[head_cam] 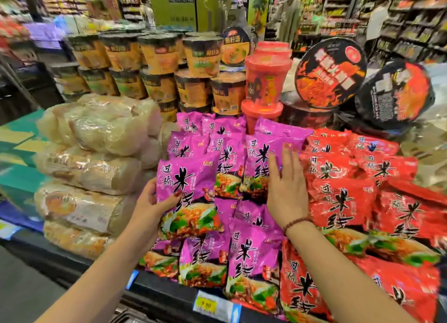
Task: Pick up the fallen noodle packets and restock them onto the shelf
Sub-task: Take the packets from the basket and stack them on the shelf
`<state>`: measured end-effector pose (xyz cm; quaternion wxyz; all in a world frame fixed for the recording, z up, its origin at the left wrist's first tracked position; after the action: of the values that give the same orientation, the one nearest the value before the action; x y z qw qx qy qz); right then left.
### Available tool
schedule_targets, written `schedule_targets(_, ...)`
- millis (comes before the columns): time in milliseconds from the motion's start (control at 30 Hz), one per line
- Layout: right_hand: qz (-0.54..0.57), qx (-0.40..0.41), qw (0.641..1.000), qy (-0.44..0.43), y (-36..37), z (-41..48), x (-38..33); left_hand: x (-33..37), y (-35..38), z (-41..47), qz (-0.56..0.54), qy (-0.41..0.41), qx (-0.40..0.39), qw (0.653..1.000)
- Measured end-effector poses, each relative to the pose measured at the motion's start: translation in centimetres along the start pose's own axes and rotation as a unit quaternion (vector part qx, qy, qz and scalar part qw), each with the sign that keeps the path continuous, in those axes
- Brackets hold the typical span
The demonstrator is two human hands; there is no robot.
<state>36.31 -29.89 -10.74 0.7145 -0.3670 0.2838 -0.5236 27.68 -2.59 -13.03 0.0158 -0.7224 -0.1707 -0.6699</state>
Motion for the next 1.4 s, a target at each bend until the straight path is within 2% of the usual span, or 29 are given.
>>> schedule_targets(100,-0.014,-0.038,0.995,-0.092,0.8,0.3,-1.3,-0.1,0.6,0.3,-0.001,-0.002,-0.004,1.000)
schedule_targets(233,-0.036,-0.170,0.983,-0.066,3.0,1.2,0.0,0.0,0.8,0.7,0.010,0.001,-0.009,1.000)
schedule_targets(333,-0.028,-0.213,0.976,-0.036,3.8,2.2,0.5,0.4,0.4,0.9,0.017,0.006,-0.002,1.000)
schedule_targets(600,-0.049,-0.228,0.972,-0.026,3.3,2.3,0.3,1.6,-1.6,0.6,0.035,0.027,0.022,0.999)
schedule_targets(667,-0.043,-0.175,0.983,-0.037,1.5,2.4,-0.9,1.9,-2.1,0.4,0.032,0.033,0.021,0.999)
schedule_targets(733,0.018,-0.075,0.995,-0.069,-1.3,2.3,-3.4,2.1,-2.4,0.1,0.023,0.035,0.021,0.999)
schedule_targets(767,0.085,-0.036,0.992,-0.085,-2.3,2.0,-4.8,2.3,-2.5,0.1,0.018,0.035,0.020,0.999)
schedule_targets(800,0.184,-0.040,0.978,-0.093,-2.9,1.8,-6.3,2.4,-2.5,0.1,0.012,0.032,0.020,0.999)
schedule_targets(833,0.297,-0.090,0.946,-0.093,-3.1,1.5,-8.1,2.6,-2.5,0.2,0.005,0.028,0.018,0.999)
schedule_targets(867,0.401,-0.157,0.898,-0.091,-3.0,1.0,-9.9,2.7,-2.5,0.5,0.003,0.025,0.016,1.000)
schedule_targets(900,0.472,-0.206,0.853,-0.083,-2.9,0.7,-11.5,2.9,-2.4,0.8,0.005,0.022,0.013,1.000)
schedule_targets(933,0.505,-0.228,0.829,-0.076,-2.6,0.5,-12.7,3.1,-2.3,1.2,0.009,0.019,0.009,1.000)
schedule_targets(1067,0.532,-0.202,0.821,-0.040,-1.0,1.4,-14.6,3.9,-1.9,2.8,0.057,0.024,-0.010,0.998)
schedule_targets(1167,0.529,-0.174,0.831,0.004,0.0,2.2,-15.0,4.6,-1.8,4.0,0.200,0.085,0.000,0.976)
schedule_targets(1300,0.510,-0.133,0.848,0.056,1.8,2.9,-14.8,4.3,-1.6,4.3,0.262,0.158,-0.034,0.952)
schedule_targets(1400,0.502,-0.132,0.853,0.054,3.4,3.2,-15.2,3.2,-1.7,4.2,0.410,0.233,-0.066,0.879)
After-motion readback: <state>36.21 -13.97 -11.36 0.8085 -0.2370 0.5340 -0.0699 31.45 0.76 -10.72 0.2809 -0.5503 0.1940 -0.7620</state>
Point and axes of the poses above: each hand's wrist, its own z-axis towards the middle knuckle, its own y-axis out of the palm, x = y × z, the point moved 6 cm from there along z, towards the middle knuckle, and after that the axes turned 2 degrees about -y, right-handed, at the moved point
